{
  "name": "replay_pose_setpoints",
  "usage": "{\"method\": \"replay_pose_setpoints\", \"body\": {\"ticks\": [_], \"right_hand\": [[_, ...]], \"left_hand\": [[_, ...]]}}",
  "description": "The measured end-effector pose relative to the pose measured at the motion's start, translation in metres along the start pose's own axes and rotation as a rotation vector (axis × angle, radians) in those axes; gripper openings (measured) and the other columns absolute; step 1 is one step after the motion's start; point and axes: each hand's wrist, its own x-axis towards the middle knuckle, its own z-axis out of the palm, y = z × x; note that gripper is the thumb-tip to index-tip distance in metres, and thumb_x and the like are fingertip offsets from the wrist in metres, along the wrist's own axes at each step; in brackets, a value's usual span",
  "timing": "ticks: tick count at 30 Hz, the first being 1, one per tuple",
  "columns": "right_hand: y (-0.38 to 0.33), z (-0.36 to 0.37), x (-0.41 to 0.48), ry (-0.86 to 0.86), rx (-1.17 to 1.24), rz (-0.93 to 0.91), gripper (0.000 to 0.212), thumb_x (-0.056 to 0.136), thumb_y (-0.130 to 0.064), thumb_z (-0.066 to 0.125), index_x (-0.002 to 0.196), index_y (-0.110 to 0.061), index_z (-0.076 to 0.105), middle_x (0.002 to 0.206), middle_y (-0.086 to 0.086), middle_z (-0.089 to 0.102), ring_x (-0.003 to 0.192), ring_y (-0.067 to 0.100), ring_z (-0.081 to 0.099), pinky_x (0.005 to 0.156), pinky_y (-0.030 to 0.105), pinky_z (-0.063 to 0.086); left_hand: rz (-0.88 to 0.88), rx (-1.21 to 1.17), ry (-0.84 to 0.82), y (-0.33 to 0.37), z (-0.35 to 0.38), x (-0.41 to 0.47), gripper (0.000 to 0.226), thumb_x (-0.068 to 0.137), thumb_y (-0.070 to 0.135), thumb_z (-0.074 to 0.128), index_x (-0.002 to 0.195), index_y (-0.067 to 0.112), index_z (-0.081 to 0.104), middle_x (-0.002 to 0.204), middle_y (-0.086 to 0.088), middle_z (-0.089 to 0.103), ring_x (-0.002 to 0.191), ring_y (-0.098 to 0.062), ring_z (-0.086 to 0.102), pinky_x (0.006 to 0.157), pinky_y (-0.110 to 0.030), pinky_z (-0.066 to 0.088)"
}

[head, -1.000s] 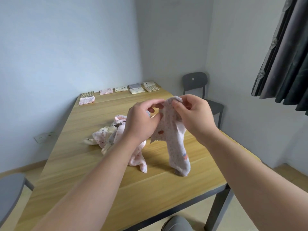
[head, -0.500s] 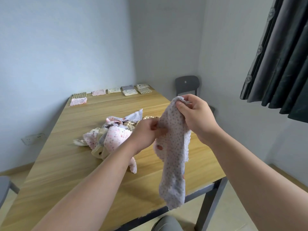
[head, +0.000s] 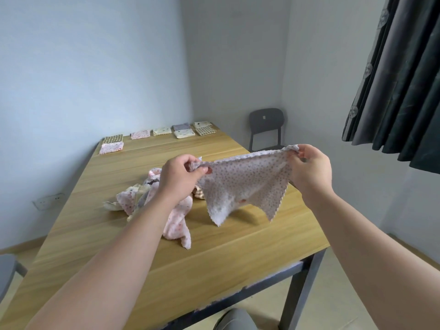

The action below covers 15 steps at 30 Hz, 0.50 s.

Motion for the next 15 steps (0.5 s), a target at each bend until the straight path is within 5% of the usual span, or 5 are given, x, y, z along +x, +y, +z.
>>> {"method": "replay_pose_setpoints", "body": {"ticks": [4, 6, 10, 15], "right_hand": [[0.004, -0.003, -0.005, -0.069, 0.112, 0.047, 0.018, 0.098, -0.025, 0.055, 0.092, -0.028, 0.072, 0.090, -0.005, 0.074, 0.069, 0.019, 0.073, 0.065, 0.037, 0.056], [0.004, -0.003, -0.008, -0.101, 0.139, 0.064, 0.020, 0.100, -0.018, 0.050, 0.093, -0.022, 0.068, 0.089, -0.003, 0.073, 0.060, 0.023, 0.074, 0.052, 0.029, 0.044], [0.004, 0.000, -0.011, -0.091, 0.180, 0.092, 0.017, 0.094, -0.014, 0.052, 0.089, -0.009, 0.067, 0.071, -0.001, 0.062, 0.052, 0.019, 0.069, 0.046, 0.025, 0.037], [0.004, 0.003, -0.008, -0.049, 0.197, 0.107, 0.019, 0.094, -0.015, 0.053, 0.083, -0.005, 0.067, 0.051, -0.005, 0.047, 0.037, 0.012, 0.053, 0.049, 0.026, 0.041]], "left_hand": [[-0.082, -0.228, -0.057, 0.002, -0.004, 0.002, 0.013, 0.089, 0.016, 0.078, 0.095, 0.018, 0.067, 0.095, -0.012, 0.072, 0.061, -0.018, 0.069, 0.070, -0.038, 0.058], [-0.122, -0.336, -0.104, 0.000, -0.005, 0.002, 0.012, 0.092, 0.010, 0.073, 0.099, 0.015, 0.065, 0.100, -0.023, 0.071, 0.070, -0.029, 0.075, 0.078, -0.041, 0.062], [-0.115, -0.399, -0.112, -0.011, -0.004, 0.005, 0.017, 0.096, 0.018, 0.070, 0.109, 0.009, 0.066, 0.096, -0.014, 0.070, 0.070, -0.031, 0.072, 0.074, -0.042, 0.063], [-0.193, -0.480, -0.132, -0.017, 0.000, 0.010, 0.049, 0.097, 0.024, 0.068, 0.133, -0.008, 0.056, 0.094, -0.002, 0.060, 0.056, -0.012, 0.061, 0.053, -0.026, 0.057]]}}
